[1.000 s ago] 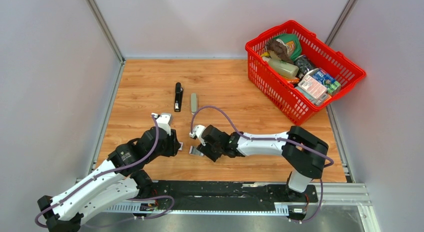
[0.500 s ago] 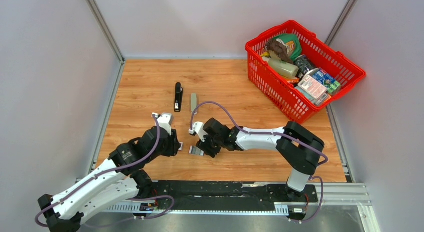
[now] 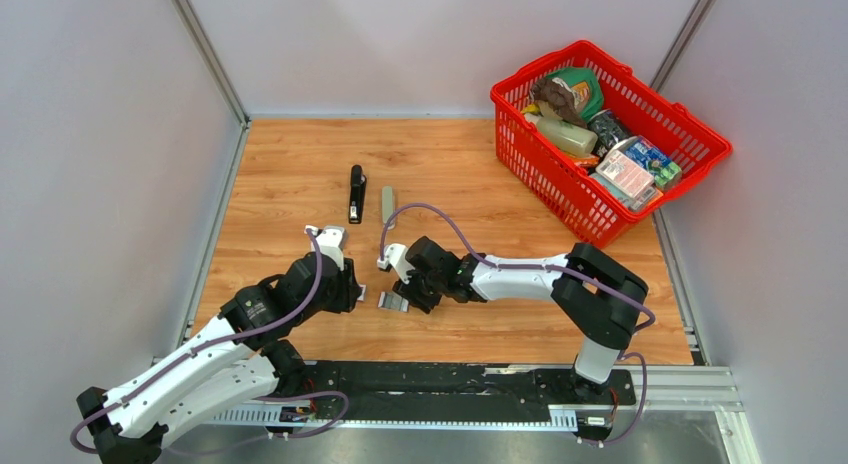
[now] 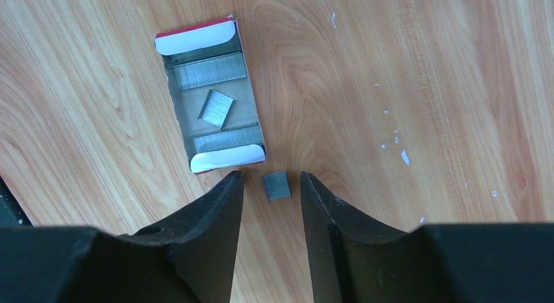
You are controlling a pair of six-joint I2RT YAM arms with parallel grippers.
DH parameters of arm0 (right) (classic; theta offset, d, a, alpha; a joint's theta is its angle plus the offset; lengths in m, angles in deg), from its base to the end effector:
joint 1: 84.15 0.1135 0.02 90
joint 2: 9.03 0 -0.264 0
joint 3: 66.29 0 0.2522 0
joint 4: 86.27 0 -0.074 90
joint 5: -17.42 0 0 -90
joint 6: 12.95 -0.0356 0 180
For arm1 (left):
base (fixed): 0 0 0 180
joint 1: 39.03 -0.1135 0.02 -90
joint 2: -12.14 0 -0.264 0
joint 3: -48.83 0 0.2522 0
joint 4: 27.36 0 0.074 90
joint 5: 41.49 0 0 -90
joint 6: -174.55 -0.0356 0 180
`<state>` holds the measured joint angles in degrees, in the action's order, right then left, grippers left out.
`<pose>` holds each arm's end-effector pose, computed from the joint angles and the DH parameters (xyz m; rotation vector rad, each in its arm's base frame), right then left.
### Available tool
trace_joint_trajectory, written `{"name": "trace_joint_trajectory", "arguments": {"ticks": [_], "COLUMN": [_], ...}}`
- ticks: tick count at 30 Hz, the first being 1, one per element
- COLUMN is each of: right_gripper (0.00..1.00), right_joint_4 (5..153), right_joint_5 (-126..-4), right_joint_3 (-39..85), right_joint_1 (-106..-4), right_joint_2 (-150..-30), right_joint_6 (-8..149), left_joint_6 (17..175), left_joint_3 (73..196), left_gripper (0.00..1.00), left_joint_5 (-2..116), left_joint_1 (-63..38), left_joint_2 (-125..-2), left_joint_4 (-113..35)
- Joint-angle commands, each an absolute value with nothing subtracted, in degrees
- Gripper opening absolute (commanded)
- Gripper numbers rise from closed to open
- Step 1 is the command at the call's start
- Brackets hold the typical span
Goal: Unload the staples from the stapler
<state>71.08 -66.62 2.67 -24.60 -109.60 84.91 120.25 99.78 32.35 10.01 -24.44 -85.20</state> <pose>0.1727 0.3011 0.1520 -1.4690 2.1241 0.4839 0.0932 -0.0923 0.2590 0.1292 2.3278 -0.4302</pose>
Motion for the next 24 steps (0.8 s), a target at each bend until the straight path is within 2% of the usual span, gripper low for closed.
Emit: {"name": "trace_joint_trajectory", "arguments": {"ticks": [1,6,16,24], "right_gripper": [0.42,0.39,0.22,0.18], "right_joint_4": [67.67,67.23,64.76,60.81], "right_joint_5": [-68.01,-69.06,-70.29,-72.58], "right_joint_3": [1.78,1.08,2.40,5.82], "right_joint_1": [-24.56,-24.65,-24.56,-23.07], "right_joint_2": [-109.84,-109.40,-108.61,-105.10], "right_joint_6": [85.49,85.66,84.52,84.43], "left_joint_6": [120.32,120.49,120.41,120.58], "left_joint_3": [99.77,99.68,99.86,100.03], "left_gripper": [0.44,0.44,0.44,0.44], "left_joint_5": [31.81,31.82,32.16,32.78], "left_joint_1": [10.01,10.10,10.10,10.10], "left_joint_2": [-24.51,-24.16,-24.07,-22.67], "left_joint_4": [-84.71,-84.81,-84.89,-85.07]}}
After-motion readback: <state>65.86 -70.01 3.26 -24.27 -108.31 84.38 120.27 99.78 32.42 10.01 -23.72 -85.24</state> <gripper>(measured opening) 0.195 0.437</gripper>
